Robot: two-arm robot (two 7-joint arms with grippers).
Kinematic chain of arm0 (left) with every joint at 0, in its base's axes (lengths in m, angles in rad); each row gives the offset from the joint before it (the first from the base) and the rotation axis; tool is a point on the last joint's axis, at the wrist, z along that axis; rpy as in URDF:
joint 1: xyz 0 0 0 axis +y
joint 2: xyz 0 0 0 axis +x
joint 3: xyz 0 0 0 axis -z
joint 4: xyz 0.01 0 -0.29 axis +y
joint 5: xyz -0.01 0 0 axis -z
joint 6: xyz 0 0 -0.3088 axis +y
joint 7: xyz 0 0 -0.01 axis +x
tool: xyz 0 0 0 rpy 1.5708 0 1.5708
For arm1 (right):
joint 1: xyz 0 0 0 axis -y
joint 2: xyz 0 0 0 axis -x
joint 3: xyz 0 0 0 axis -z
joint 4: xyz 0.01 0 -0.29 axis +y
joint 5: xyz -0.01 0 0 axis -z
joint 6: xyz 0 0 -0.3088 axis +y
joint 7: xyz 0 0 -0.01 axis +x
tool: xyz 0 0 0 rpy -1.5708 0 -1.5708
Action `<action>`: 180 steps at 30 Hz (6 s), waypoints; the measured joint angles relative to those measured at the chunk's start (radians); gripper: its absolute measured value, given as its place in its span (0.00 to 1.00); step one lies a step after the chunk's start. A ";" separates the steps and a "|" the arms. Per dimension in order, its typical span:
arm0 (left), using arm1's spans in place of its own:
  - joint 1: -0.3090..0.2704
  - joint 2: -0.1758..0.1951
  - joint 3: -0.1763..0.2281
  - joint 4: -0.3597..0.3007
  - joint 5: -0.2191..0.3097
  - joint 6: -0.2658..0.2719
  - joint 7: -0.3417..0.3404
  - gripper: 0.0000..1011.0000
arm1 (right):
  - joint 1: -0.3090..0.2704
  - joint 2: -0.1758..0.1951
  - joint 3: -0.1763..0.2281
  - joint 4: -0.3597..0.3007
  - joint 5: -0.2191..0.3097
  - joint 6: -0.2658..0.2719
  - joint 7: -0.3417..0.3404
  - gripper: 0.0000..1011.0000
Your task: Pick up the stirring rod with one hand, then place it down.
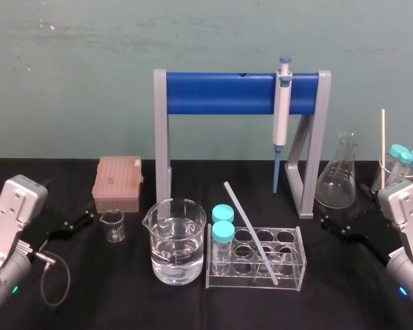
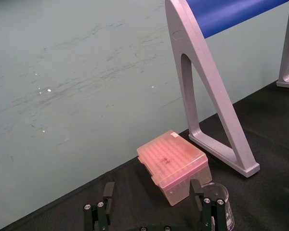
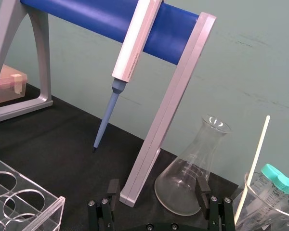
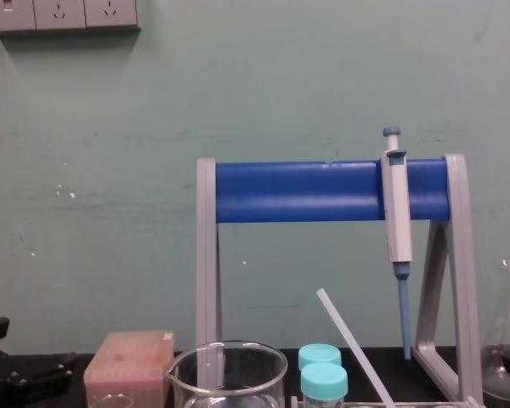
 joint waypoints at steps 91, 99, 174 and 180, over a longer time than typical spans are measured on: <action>0.000 0.000 0.000 0.000 0.000 0.000 0.000 0.99 | 0.057 -0.049 0.007 -0.098 0.246 0.105 0.566 0.99; 0.000 0.000 0.000 0.000 0.000 0.000 0.000 0.99 | 0.132 -0.120 -0.012 -0.023 0.237 0.140 0.577 0.99; 0.000 0.000 0.000 0.000 0.000 0.000 0.000 0.99 | 0.235 -0.192 -0.064 0.063 0.192 0.249 0.548 0.08; 0.000 0.000 0.000 0.000 0.000 0.000 0.000 0.99 | 0.229 -0.194 -0.060 0.063 0.192 0.235 0.545 0.07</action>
